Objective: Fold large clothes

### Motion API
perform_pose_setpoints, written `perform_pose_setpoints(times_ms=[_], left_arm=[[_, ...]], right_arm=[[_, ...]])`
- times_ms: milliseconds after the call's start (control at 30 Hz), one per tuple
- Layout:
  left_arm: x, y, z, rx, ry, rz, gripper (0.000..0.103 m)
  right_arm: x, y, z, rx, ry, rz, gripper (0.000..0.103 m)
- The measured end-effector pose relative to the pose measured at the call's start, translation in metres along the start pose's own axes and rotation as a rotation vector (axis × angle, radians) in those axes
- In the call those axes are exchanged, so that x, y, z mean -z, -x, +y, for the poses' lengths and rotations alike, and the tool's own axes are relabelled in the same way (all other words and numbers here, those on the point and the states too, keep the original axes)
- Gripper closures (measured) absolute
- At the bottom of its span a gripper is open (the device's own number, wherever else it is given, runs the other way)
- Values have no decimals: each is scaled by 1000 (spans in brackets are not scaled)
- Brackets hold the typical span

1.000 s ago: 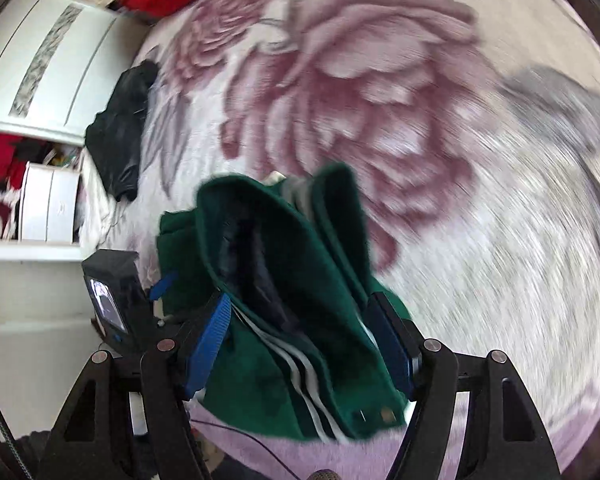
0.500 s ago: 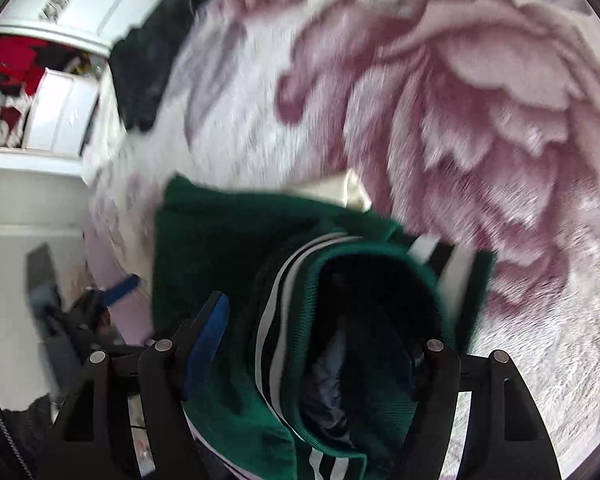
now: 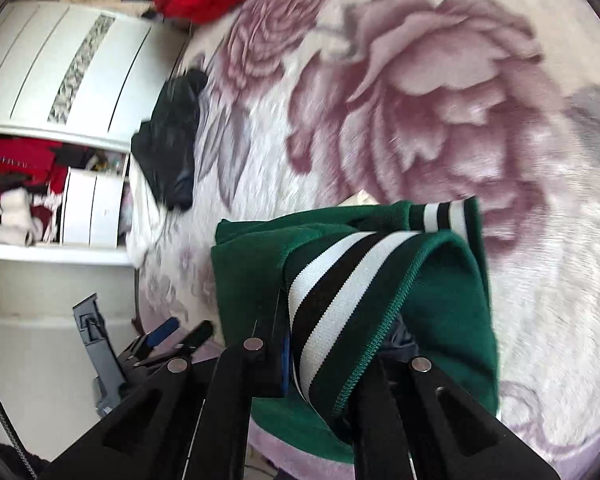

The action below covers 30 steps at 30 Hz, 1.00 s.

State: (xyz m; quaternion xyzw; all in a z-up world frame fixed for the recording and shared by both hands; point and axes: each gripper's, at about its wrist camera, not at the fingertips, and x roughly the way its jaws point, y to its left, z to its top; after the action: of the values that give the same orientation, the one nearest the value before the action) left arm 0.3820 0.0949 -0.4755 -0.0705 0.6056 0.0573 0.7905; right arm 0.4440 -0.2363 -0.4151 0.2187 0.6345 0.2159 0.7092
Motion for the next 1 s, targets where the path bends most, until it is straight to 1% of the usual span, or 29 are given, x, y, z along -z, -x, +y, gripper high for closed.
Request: perform_pose_setpoints(times_ms=[33,67,133,167,200,267,300,367,400,433,467,533,567,600,667,700,733,767,800,833,900,933,967,1000], left_arm=[[-1,1,-1,4,-5,0,0],[-2,-2,-2,0,-11,3,0],[-5,-16,-5,-29,-33,16,0],[-6,-28,-7,-36,-42,32,0],[-9,-36,-7,-20,-42,43,0],[-14,-59,-7,-17,-31,84,0],[-15,-66,-8,-17,-39,100,0],[-18,-79,-9,-33,-59,124,0],[-17,-82,-10,-38,-69,129,0],[-14,-85,-9,-51,-85,137,0],[-11,-86,-6,-63,-90,137,0],[-6,-87,0,-59,-79,144,0],[-4,-85,5,-49,-58,148,0],[-2,-84,8,-43,-41,149,0],[2,-81,11,-43,-21,155,0],[5,-79,11,-48,-19,153,0],[8,-76,11,-57,-21,149,0],[10,-73,10,-63,-27,146,0],[14,-68,10,-69,-34,138,0],[15,-63,9,-73,-41,128,0],[19,-55,9,-76,-57,108,0],[20,-53,9,-70,-63,106,0],[22,-53,9,-67,-65,107,0],[23,-57,9,-73,-68,116,0]], right_arm=[[0,7,-7,15,-15,-25,97],[-2,11,-14,22,-26,-28,97],[-11,9,-38,70,-88,-57,97],[-17,3,-47,100,-92,-49,97],[-23,-10,-58,141,-105,-45,97],[-36,-45,-76,204,-113,21,97],[-42,-63,-80,220,-114,54,96],[-50,-87,-80,200,-109,149,96],[-52,-89,-78,187,-106,180,94],[-50,-86,-73,151,-100,195,91],[-47,-81,-70,116,-86,209,91],[-31,-70,-69,30,-86,256,89],[-23,-66,-72,-9,-96,272,84],[-12,-61,-77,-40,-116,283,78],[7,-57,-85,-104,-148,283,77],[16,-57,-89,-119,-162,275,78],[23,-54,-90,-122,-184,243,84],[26,-50,-91,-111,-207,203,98],[27,-41,-87,-99,-226,153,98],[26,-30,-78,-91,-216,107,98],[20,-4,-62,-70,-158,21,98],[15,-3,-57,-15,-102,22,98],[11,-9,-61,39,-92,48,98],[9,-22,-72,77,-126,107,98]])
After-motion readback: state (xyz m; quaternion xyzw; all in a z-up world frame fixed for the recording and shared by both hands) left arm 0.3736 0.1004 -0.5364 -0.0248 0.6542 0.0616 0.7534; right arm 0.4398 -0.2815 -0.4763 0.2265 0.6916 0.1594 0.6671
